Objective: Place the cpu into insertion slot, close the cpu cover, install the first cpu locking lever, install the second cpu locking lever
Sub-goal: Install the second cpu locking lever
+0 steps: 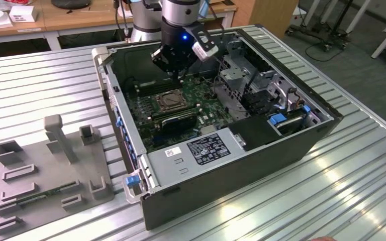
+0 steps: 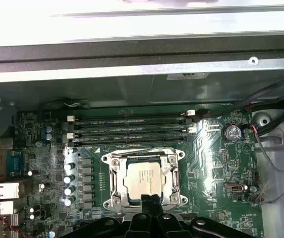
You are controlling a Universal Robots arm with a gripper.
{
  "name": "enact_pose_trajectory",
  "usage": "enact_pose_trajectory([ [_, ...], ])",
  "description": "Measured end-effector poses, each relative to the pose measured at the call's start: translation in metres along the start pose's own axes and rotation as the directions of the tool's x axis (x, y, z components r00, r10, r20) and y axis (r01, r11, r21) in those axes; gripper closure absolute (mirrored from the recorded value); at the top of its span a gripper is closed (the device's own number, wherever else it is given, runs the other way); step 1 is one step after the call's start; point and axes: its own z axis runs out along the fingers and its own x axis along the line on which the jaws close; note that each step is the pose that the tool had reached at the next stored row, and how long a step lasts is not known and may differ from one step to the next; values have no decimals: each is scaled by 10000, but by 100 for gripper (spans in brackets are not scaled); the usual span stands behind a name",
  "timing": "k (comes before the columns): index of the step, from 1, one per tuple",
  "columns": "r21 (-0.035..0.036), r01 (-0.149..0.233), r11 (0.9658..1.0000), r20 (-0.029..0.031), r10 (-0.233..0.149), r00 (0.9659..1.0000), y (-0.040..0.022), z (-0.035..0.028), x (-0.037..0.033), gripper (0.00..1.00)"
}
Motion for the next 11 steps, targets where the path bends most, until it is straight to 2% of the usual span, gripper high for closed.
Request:
enact_pose_trajectory([
  [11,-1,-1,10000,1,1,10000,7,-71,-1,89],
])
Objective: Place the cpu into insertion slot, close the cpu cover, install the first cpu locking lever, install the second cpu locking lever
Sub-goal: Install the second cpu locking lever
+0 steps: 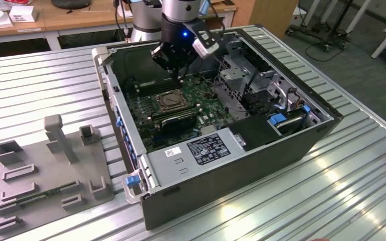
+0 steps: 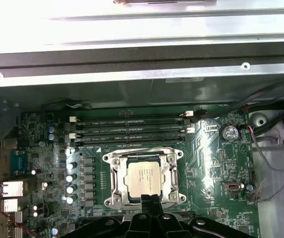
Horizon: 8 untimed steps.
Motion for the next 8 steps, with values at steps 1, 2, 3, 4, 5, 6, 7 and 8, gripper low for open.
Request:
enact_pose_trajectory([
  [1,0,1,10000,0,-1,10000,1,-6,0,89],
  [2,0,0,10000,0,0,10000,1,-13,0,89],
  [3,1,0,10000,0,0,10000,2,-19,0,89],
  [4,0,0,10000,0,0,10000,3,-25,0,89],
  [5,0,0,10000,0,0,10000,3,-32,-1,89],
  [6,1,0,10000,0,0,10000,4,-38,0,89],
  [7,1,0,10000,0,0,10000,4,-44,-1,89],
  [8,1,1,10000,-1,-1,10000,5,-51,-1,89],
])
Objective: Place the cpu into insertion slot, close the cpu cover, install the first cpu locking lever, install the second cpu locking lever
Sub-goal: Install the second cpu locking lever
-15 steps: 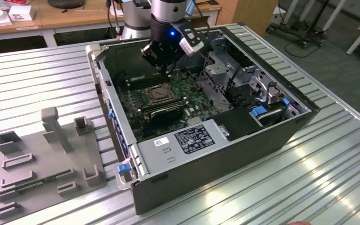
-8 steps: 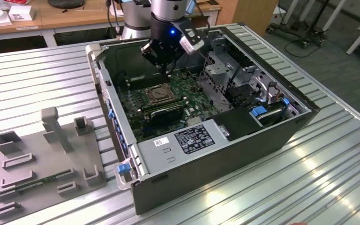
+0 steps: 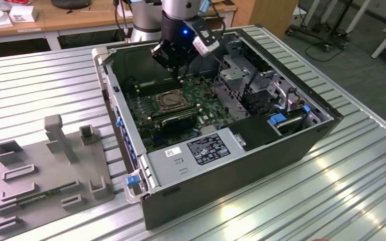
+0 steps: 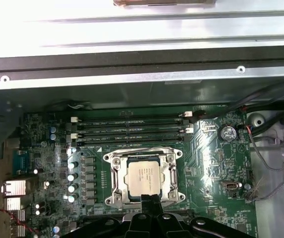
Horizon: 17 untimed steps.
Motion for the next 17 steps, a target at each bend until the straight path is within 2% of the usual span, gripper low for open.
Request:
enact_pose_trajectory([
  [10,0,0,10000,0,0,10000,6,-63,-1,89],
  [17,0,0,10000,0,0,10000,1,-66,-1,89],
])
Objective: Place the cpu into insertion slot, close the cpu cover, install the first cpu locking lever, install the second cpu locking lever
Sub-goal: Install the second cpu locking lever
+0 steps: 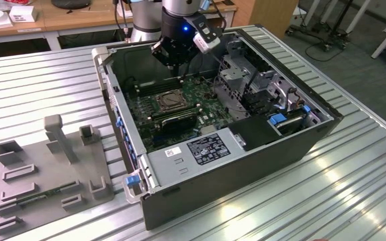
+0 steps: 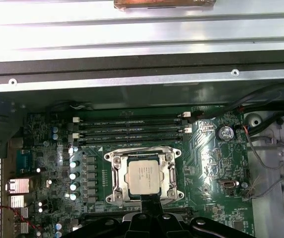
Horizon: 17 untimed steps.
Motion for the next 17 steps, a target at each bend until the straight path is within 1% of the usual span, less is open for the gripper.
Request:
enact_pose_trajectory([
  [4,0,1,10000,0,-1,10000,-8,-1,-1,89],
  [11,-1,1,10000,1,-1,10000,-59,-6,-4,89],
  [17,0,0,10000,0,0,10000,-63,-6,-4,89],
])
